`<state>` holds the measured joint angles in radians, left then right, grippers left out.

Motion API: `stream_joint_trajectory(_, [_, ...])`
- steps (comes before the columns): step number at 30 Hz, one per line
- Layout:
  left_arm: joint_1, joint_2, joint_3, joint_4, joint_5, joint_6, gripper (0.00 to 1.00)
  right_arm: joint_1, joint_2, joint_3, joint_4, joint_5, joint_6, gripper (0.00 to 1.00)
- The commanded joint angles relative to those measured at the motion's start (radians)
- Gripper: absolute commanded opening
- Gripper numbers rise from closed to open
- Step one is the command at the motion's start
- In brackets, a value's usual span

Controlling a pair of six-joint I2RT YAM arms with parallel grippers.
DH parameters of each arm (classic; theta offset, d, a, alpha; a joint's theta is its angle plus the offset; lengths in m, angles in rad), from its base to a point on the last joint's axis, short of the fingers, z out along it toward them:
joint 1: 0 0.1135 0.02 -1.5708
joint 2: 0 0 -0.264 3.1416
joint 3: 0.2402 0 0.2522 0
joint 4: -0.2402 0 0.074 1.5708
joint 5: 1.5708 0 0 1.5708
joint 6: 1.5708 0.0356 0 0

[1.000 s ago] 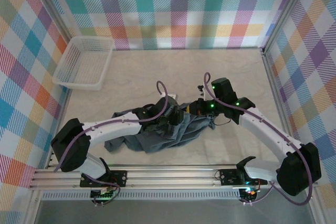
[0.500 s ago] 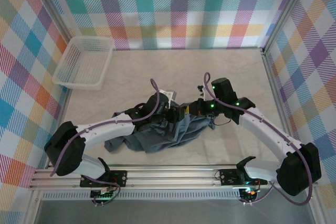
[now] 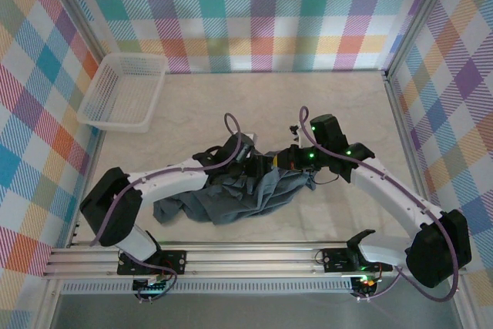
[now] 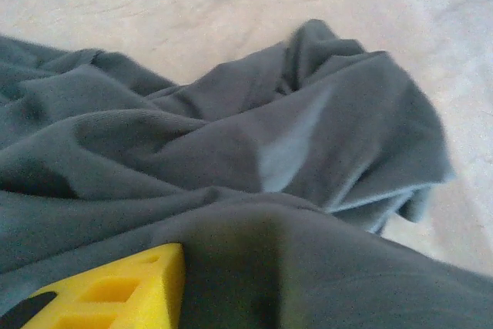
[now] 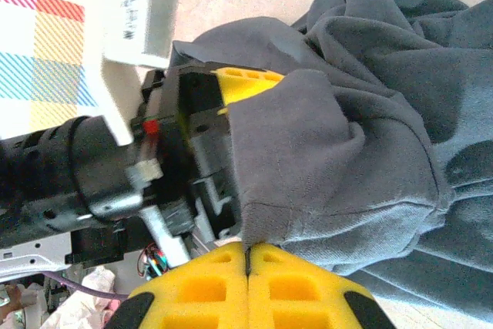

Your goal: Fold the inside-out t-shirt

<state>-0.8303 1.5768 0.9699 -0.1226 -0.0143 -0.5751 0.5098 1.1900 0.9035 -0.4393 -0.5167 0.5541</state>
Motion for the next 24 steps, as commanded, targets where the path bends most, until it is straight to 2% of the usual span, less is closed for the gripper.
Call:
stream_joint_trajectory(1, [0.054, 0.000, 0.015, -0.099, -0.031, -0.041, 0.42, -0.001, -0.028, 0.025, -0.076, 0.071, -0.025, 0.00])
stream_joint_trajectory(5, [0.132, -0.096, -0.023, -0.115, 0.070, 0.006, 0.38, -0.002, -0.014, 0.031, -0.252, 0.343, -0.134, 0.00])
stream_joint_trajectory(8, [0.186, -0.155, -0.003, -0.217, 0.162, 0.081, 0.31, -0.005, 0.004, 0.028, -0.311, 0.501, -0.181, 0.00])
stream_joint_trajectory(12, [0.241, -0.176, 0.020, -0.302, 0.244, 0.146, 0.02, -0.006, 0.012, 0.030, -0.283, 0.451, -0.198, 0.00])
stream_joint_trajectory(15, [0.247, -0.176, 0.020, -0.292, 0.315, 0.180, 0.00, -0.006, 0.025, 0.034, -0.264, 0.397, -0.194, 0.00])
stream_joint_trajectory(18, [0.234, -0.171, -0.007, -0.169, 0.529, 0.195, 0.00, -0.006, 0.026, 0.031, -0.241, 0.353, -0.182, 0.00])
stream_joint_trajectory(19, [0.215, -0.171, -0.015, -0.116, 0.561, 0.189, 0.08, -0.005, 0.029, 0.036, -0.243, 0.347, -0.179, 0.00])
stream_joint_trajectory(20, [0.179, -0.173, -0.016, -0.102, 0.544, 0.187, 0.19, -0.005, 0.033, 0.042, -0.242, 0.343, -0.175, 0.00])
stream_joint_trajectory(21, [0.146, -0.167, -0.011, -0.110, 0.490, 0.187, 0.35, -0.005, 0.035, 0.047, -0.240, 0.340, -0.174, 0.00])
stream_joint_trajectory(22, [0.120, -0.151, 0.000, -0.139, 0.427, 0.182, 0.43, -0.006, 0.036, 0.050, -0.239, 0.335, -0.171, 0.00])
stream_joint_trajectory(24, [0.106, -0.092, 0.038, -0.236, 0.283, 0.137, 0.47, -0.005, 0.037, 0.056, -0.234, 0.327, -0.168, 0.00])
